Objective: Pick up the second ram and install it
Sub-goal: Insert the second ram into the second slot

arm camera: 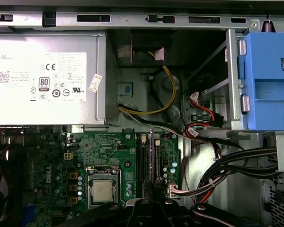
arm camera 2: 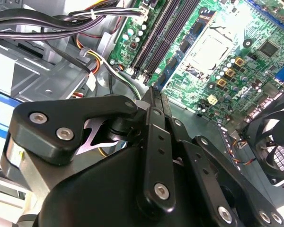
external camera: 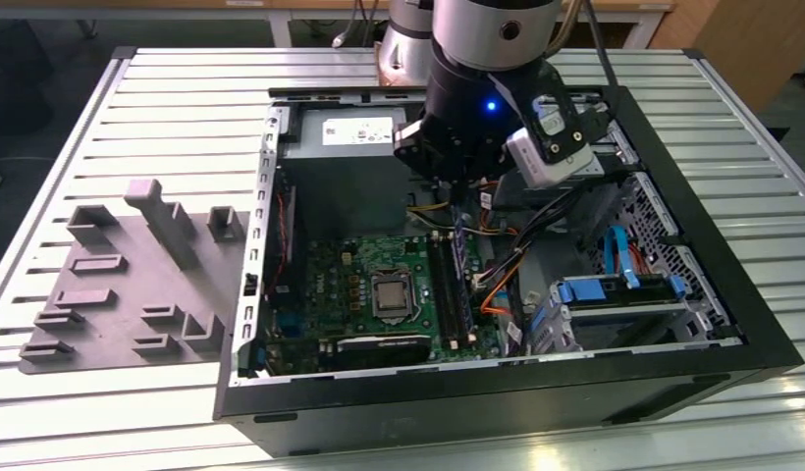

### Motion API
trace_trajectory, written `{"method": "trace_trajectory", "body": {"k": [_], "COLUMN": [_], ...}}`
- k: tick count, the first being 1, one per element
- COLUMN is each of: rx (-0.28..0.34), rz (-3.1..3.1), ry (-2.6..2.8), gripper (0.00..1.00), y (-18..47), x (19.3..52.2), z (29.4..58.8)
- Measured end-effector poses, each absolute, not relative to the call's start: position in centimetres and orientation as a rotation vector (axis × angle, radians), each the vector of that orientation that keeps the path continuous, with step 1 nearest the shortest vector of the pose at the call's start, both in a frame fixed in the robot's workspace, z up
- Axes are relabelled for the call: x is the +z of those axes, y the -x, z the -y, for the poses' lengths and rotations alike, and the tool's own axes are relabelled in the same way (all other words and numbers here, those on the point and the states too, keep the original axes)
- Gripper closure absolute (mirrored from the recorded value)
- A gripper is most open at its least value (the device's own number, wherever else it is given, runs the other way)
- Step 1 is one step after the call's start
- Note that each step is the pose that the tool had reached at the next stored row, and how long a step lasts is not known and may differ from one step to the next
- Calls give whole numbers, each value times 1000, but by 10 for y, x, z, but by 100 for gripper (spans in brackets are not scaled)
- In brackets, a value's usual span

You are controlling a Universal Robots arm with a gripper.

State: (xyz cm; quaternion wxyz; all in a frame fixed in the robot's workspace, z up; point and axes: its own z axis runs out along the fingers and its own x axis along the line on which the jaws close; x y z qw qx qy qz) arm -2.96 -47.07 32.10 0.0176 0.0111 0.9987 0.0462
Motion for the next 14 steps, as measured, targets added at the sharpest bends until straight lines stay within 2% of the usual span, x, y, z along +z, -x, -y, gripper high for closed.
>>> {"method": "trace_trajectory", "body": {"k": [14], "rx": [143], "rz": [-3103], "ry": [-34], "gripper": [89], "y": [30], "x": [316], "z": [471]}}
